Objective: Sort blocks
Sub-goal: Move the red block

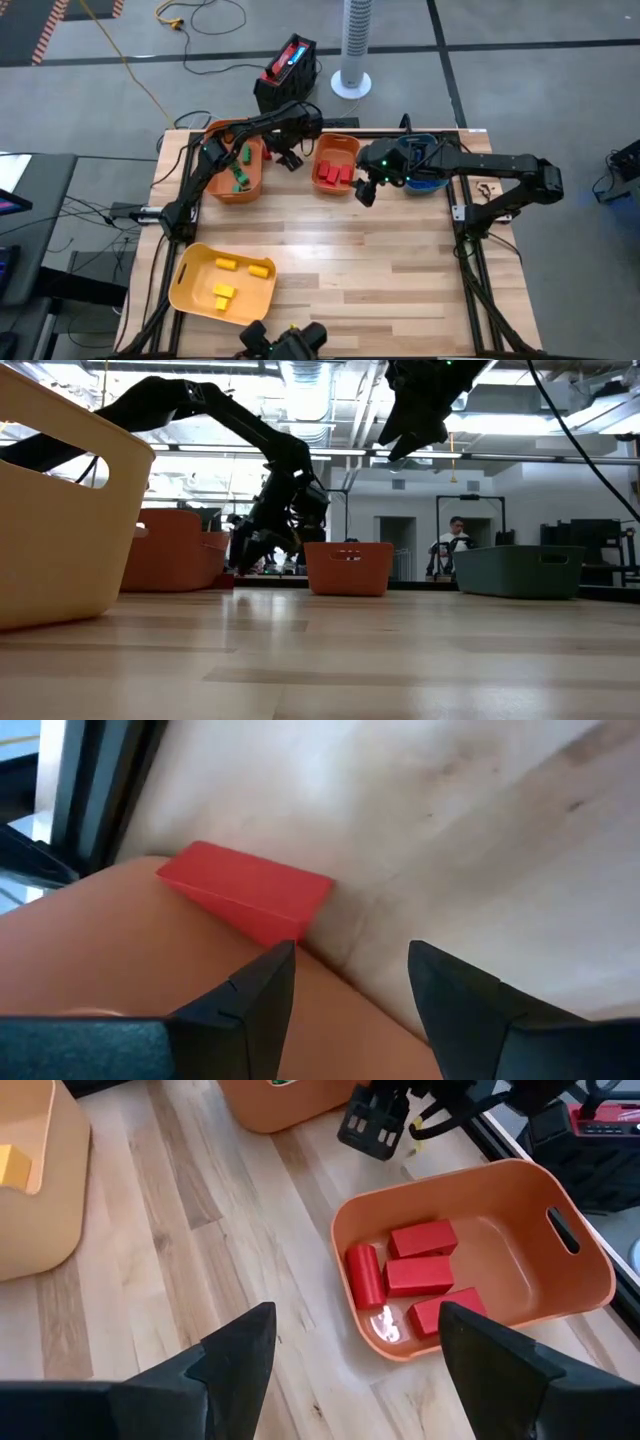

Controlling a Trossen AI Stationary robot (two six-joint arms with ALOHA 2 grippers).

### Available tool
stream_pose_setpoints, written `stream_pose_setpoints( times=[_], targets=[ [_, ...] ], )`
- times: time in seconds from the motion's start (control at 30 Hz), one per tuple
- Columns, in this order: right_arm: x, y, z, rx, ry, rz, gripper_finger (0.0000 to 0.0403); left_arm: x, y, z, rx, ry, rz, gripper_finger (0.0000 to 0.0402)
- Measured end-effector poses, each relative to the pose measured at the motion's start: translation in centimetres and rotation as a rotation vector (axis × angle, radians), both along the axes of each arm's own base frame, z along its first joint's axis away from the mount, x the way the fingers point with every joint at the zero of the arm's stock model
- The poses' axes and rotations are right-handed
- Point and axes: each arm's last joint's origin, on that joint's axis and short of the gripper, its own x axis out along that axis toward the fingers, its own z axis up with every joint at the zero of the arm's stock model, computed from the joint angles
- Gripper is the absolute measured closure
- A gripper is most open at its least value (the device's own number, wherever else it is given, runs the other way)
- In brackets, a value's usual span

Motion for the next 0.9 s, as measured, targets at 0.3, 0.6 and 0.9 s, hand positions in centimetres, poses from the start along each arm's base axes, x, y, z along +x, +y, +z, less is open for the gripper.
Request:
stream_pose_setpoints(
  times=[0.3,0.6,0.9],
  targets=[
    [0.1,0.4,0.0,0.001,0.002,0.013,0.0113,-0.9,-0.3,-1.2,0.015,0.09,-0.008,0.0212],
    [0.1,0.2,0.0,-0.002,-0.006,0.008,0.0113,-1.4,-0.3,-0.7,0.004,0.097,-0.048,0.0212],
    [0.2,0.6,0.0,-0.001,-0.005,0.021,0.0113,-1.4,-0.3,-0.7,-0.024,0.112,-0.133,0.0212]
  ],
)
